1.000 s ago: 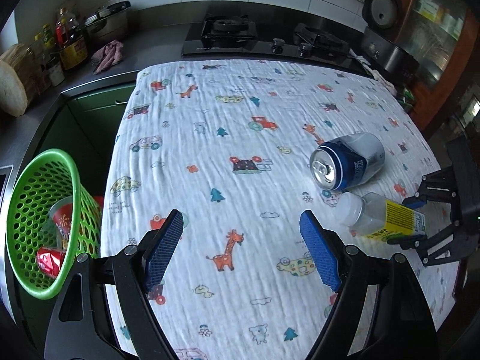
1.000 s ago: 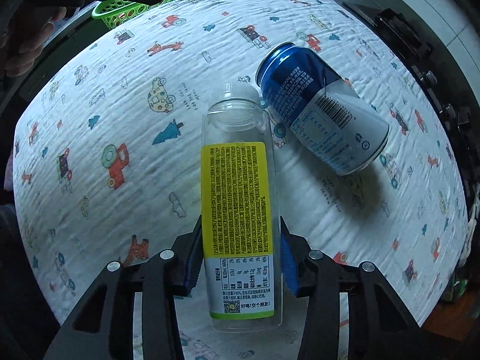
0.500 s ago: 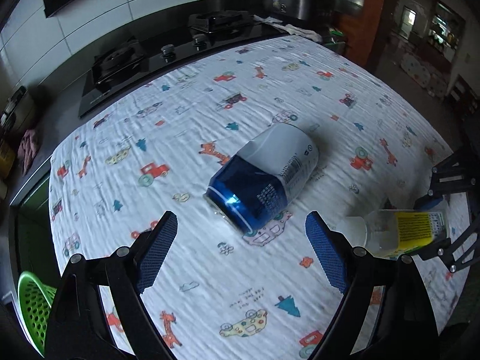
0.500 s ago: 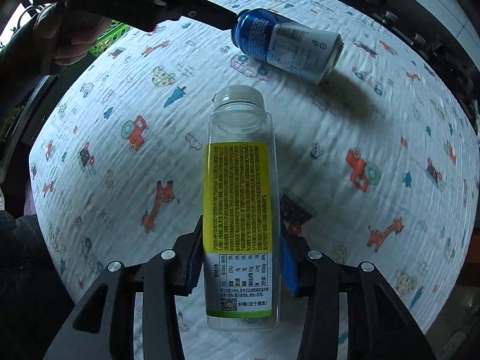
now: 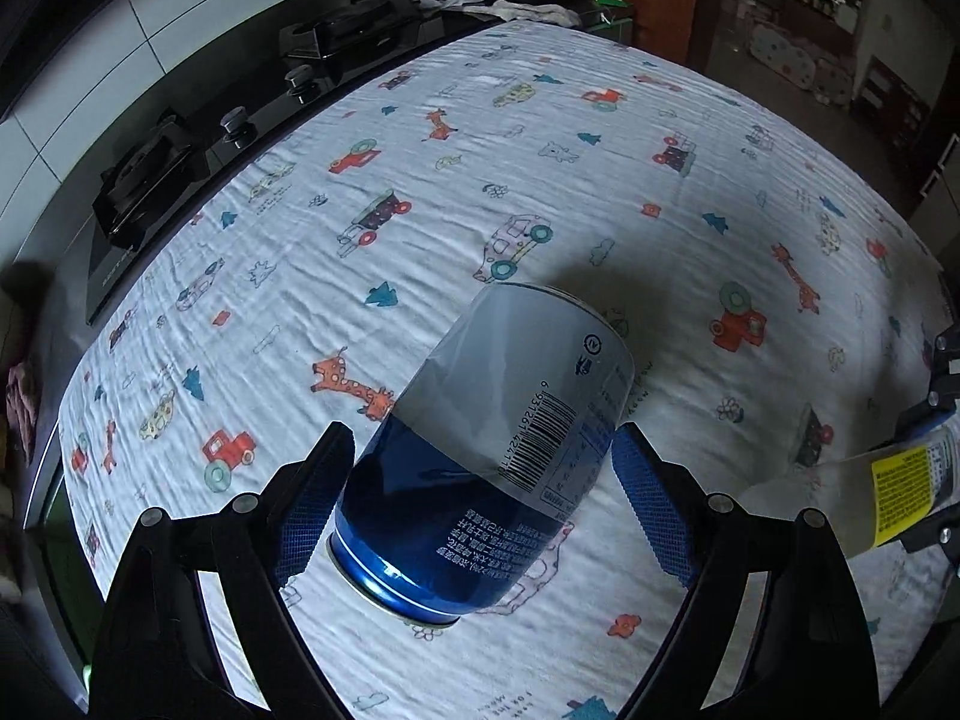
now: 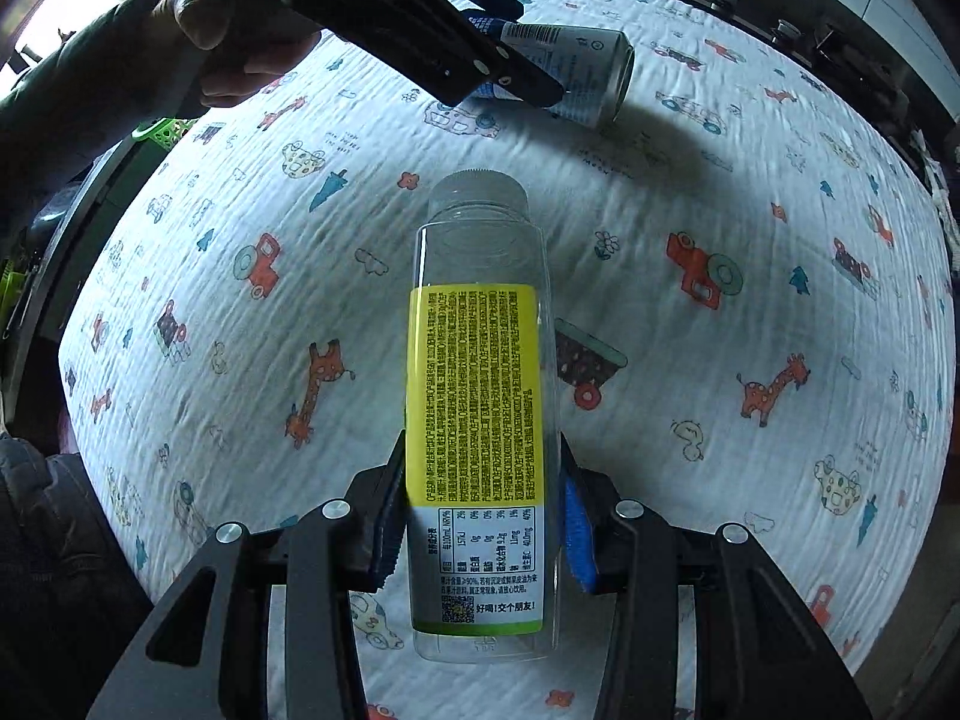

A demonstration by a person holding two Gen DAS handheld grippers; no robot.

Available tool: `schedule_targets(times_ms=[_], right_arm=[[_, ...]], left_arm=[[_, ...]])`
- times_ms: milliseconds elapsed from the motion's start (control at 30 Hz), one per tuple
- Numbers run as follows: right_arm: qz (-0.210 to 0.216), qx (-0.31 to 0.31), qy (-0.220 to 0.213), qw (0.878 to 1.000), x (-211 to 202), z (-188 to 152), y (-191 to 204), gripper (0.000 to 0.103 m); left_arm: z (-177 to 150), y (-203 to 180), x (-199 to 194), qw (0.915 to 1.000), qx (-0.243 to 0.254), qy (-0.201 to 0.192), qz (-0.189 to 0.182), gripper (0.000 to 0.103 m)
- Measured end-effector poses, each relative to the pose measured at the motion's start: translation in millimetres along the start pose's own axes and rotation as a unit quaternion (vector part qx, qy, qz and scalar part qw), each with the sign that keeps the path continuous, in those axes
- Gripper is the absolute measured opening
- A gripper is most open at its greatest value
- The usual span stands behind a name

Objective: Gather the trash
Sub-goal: 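Carry the blue can and bottle over the basket and release both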

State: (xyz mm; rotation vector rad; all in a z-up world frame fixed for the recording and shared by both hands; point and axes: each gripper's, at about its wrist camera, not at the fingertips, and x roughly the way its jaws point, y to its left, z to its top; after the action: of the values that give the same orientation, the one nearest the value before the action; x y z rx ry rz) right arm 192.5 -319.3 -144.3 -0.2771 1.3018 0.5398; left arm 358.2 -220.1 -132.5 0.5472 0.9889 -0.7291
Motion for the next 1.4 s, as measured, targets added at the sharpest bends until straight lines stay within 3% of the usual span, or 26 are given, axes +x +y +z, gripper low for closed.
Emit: schedule_targets(times_ms=[500, 767, 967, 1233, 1400], right_arm=[[-0.007, 0.025, -0.009, 1.0, 0.9, -0.1, -0.2, 0.042], [-0.014, 0.046, -0.018, 0.999, 3.2, 3.0, 2.1, 0.042], [-0.003, 0.06, -0.033, 0.998, -2.0, 5.7, 7.7, 0.042], [0.022, 0.051, -0.066, 0.996, -13.9, 31.6, 35.9, 0.042], [0.035, 0.03, -0.089, 0.995, -20.4, 64.0, 66.6, 0.042]], left_arm=[[6.2, -16.1, 7.6, 0.9996, 0.027, -0.008, 0.009, 0.083], [-2.8, -5.9, -1.1, 0.9997, -0.019, -0.011, 0.005, 0.08], [-24.3, 14.1, -32.9, 0.9962, -0.08, -0.034, -0.003, 0.079], [-82.0, 67.3, -109.0, 0.9808, -0.174, -0.08, 0.039, 0.079], [-137.4, 112.4, -162.3, 0.9629, -0.229, -0.099, 0.103, 0.078]])
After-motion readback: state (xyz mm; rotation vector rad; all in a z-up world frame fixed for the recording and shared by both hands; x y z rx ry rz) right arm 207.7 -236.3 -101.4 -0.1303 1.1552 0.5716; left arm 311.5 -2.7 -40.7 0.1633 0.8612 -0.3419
